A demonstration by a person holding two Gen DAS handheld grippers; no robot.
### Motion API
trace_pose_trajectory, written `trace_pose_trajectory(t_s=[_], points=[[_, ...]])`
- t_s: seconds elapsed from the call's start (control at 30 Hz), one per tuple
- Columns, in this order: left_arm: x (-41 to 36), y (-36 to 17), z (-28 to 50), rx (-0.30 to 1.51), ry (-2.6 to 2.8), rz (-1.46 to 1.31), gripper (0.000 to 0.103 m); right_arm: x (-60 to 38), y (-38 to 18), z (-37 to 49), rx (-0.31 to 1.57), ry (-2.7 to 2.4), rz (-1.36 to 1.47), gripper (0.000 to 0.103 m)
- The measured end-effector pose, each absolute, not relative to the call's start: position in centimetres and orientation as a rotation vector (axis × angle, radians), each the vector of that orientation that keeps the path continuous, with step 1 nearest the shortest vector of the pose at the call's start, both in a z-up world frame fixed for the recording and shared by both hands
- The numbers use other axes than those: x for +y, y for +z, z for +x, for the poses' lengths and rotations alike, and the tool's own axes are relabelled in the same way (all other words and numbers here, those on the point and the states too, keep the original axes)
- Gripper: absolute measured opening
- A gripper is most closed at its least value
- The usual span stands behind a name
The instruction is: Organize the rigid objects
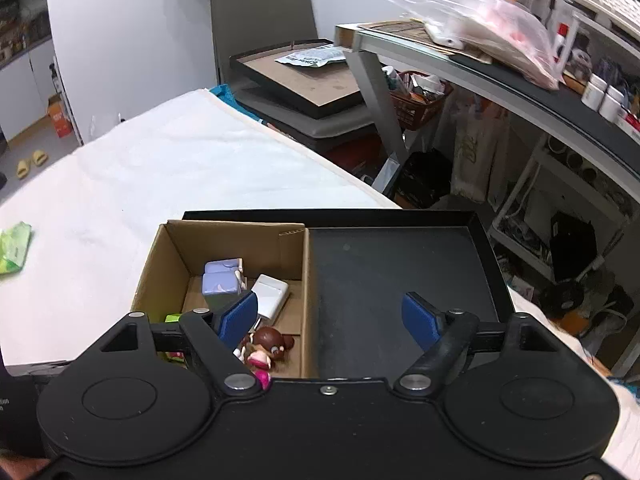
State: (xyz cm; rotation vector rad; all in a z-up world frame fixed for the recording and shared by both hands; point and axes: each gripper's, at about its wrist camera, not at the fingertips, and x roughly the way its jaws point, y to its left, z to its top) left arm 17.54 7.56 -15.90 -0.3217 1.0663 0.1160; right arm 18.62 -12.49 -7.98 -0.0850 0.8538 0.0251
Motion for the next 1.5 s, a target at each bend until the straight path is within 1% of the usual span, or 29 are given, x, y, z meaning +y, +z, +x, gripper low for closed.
trace_pose_trajectory(t_s=[0.07,0.13,0.2,0.27,0.3,0.47,0.6,0.73,0.8,0.87,0.97,1.17,1.4,1.43,1.5], points=[[7.4,-15.2,17.5,1.069,0.113,-0.311,0.017,-13.2,-7.3,18.1,0.85,0.022,-0.057,0.085],[7.3,-14.4,17.2,1.07,0.108,-0.299,0.018,-13.7,-6.6,17.6,0.845,0.029,-0.032,0.087],[7.1,-13.2,16.7,1.05,0.11,-0.274,0.021,-14.1,-6.0,17.1,0.842,0.04,-0.011,0.088],[7.0,-12.1,16.1,1.035,0.121,-0.259,0.026,-14.6,-5.4,16.7,0.838,0.044,0.013,0.095],[6.9,-11.5,15.8,1.03,0.117,-0.254,0.027,-14.9,-5.1,16.4,0.833,0.044,0.025,0.096],[6.1,-8.9,14.6,1.005,0.108,-0.207,0.043,-16.3,-3.8,15.3,0.832,0.05,0.097,0.096],[5.3,-7.0,13.8,1.001,0.075,-0.181,0.045,-17.4,-2.7,14.7,0.822,0.052,0.145,0.102],[5.0,-5.0,12.9,0.99,0.063,-0.178,0.046,-18.0,-1.9,13.9,0.822,0.072,0.149,0.103],[4.9,-4.1,12.4,0.98,0.062,-0.178,0.051,-18.3,-1.4,13.4,0.811,0.079,0.152,0.103],[4.5,-3.1,11.7,0.959,0.071,-0.16,0.061,-18.8,-0.9,12.8,0.805,0.089,0.162,0.103],[3.9,-2.1,10.8,0.944,0.076,-0.134,0.067,-19.5,-0.1,11.9,0.789,0.098,0.167,0.103],[2.7,-0.6,9.0,0.949,0.059,-0.111,0.074,-21.0,1.0,10.7,0.783,0.114,0.179,0.103],[1.8,0.3,7.0,0.947,0.058,-0.106,0.075,-22.1,1.4,9.2,0.793,0.13,0.186,0.103],[1.7,0.4,6.7,0.95,0.059,-0.103,0.076,-22.2,1.5,8.9,0.793,0.132,0.184,0.103],[1.4,0.5,6.3,0.957,0.062,-0.095,0.082,-22.4,1.9,8.4,0.789,0.136,0.177,0.103]])
